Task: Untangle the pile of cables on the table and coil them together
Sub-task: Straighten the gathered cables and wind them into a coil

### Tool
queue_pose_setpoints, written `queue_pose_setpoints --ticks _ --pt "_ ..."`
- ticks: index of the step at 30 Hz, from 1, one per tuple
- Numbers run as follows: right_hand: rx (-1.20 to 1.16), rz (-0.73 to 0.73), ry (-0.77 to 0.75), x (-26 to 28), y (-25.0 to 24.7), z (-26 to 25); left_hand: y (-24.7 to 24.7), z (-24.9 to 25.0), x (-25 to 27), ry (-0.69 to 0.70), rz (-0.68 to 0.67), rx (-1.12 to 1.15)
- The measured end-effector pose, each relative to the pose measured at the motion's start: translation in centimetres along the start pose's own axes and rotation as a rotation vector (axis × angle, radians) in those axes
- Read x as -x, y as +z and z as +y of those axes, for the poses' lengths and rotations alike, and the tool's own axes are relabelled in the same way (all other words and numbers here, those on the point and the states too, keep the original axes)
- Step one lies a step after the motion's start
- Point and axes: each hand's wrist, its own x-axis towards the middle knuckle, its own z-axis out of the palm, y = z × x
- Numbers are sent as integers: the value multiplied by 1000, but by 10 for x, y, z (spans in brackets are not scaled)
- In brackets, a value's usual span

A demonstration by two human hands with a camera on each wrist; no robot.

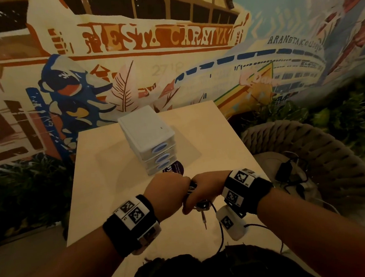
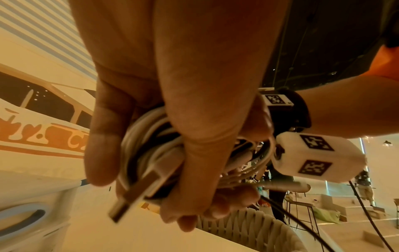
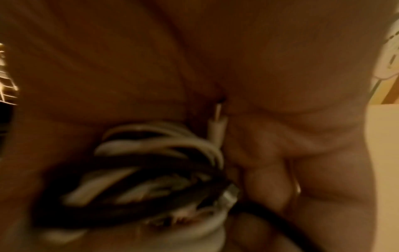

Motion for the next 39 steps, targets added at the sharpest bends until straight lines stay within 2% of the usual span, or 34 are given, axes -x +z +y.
queue_pose_setpoints --ticks 5,10,15,17,20,21,23,26,28,29,31,33,36,39 --pt "93 97 -32 -3 10 2 4 -1 4 -11 -15 24" --pt "81 192 -109 -1 10 6 6 -10 6 -4 123 90" --pt "-64 222 -191 9 0 10 6 -31 16 31 283 231" --pt "-133 243 -227 15 -5 12 7 -42 22 -7 270 371" --pt "-257 252 -302 21 -11 15 15 -50 26 -107 207 824" --pt "-301 248 -331 22 -12 13 17 -50 26 -99 195 985" --pt "-380 215 -402 26 -11 7 19 -47 26 8 171 1181" --pt "-456 114 -526 30 -4 -4 6 -31 24 235 136 1186" --pt "-501 27 -591 31 1 -11 -4 -22 23 378 207 1215" --pt "-524 -16 -597 31 3 -13 -9 -19 22 404 267 1289" --pt "-565 -95 -597 32 2 -16 -16 -17 19 384 350 1463" --pt "-575 -138 -594 33 0 -17 -20 -18 19 385 306 1565" --pt "-575 -129 -626 34 0 -18 -24 -17 22 388 218 1708" --pt "-618 -91 -598 32 -1 -17 -25 -16 18 237 282 1834"
